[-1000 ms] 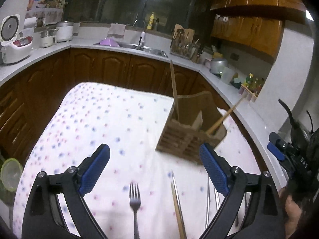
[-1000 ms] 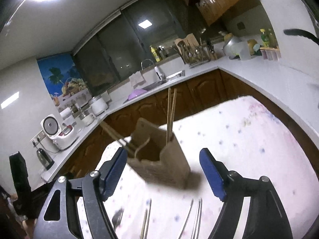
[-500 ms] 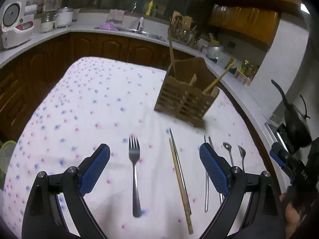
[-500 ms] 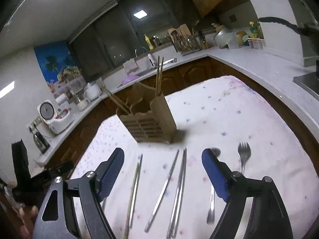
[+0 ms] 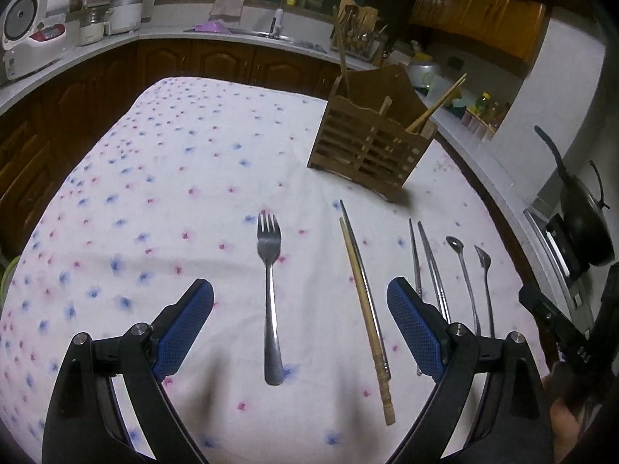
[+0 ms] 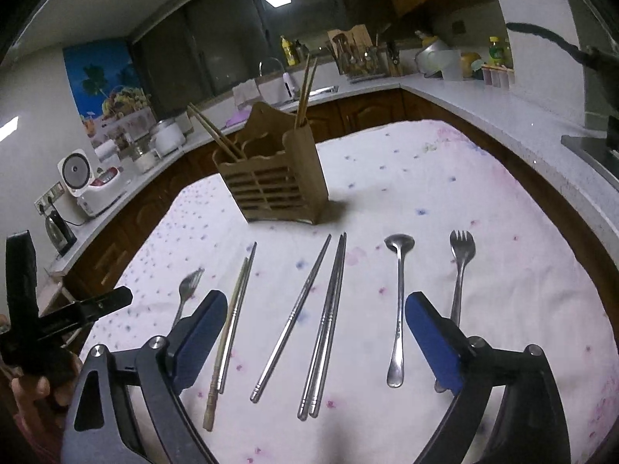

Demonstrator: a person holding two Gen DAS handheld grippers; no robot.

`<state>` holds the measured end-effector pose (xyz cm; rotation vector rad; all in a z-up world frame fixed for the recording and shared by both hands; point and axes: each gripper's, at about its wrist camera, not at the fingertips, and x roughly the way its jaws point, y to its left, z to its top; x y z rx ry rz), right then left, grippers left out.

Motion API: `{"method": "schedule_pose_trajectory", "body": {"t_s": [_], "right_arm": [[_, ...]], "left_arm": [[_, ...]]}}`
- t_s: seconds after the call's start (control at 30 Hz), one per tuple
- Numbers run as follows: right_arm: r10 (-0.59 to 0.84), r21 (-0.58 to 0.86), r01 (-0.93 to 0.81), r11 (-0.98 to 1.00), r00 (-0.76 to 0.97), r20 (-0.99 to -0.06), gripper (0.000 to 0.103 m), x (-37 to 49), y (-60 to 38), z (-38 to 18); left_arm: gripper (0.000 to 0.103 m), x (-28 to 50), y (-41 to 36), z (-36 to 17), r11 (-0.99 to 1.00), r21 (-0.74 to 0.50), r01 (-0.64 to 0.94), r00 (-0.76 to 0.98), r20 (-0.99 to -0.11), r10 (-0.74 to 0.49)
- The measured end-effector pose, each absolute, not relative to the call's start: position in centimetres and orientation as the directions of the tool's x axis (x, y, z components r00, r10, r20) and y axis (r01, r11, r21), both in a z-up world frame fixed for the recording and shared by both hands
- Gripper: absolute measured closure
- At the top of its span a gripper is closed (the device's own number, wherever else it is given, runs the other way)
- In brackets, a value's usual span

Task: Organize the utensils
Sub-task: 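Pull both open tools back above the remaining utensils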

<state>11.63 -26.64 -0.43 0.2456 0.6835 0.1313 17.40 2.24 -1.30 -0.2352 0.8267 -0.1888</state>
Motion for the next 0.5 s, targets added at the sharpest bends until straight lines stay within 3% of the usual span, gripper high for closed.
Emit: {"method": "schedule_pose_trajectory", "body": {"t_s": [0.17, 0.43, 0.5], "right_arm": [[0.137, 0.24, 0.039, 0.97, 0.727, -0.673, 0.008, 12.8, -26.7, -1.2], [0.184, 0.25, -0.013, 0.968, 0.715, -0.674, 0.009, 14.5, -27.2, -1.6], [0.194, 0.256, -0.017, 0.967, 0.702, -0.686, 0.019, 15.3, -27.3, -1.9]], "left_arm": [[0.01, 17.8, 2.0, -1.8, 0.959, -0.274, 0.074, 0.65, -0.716, -0.255], [0.01, 19.0, 1.2, -2.3, 0.96, -0.264, 0.089, 0.623, -0.738, -0.26], [0.01, 19.6, 0.8, -2.5, 0.962, -0.253, 0.099, 0.614, -0.746, -0.259]]}}
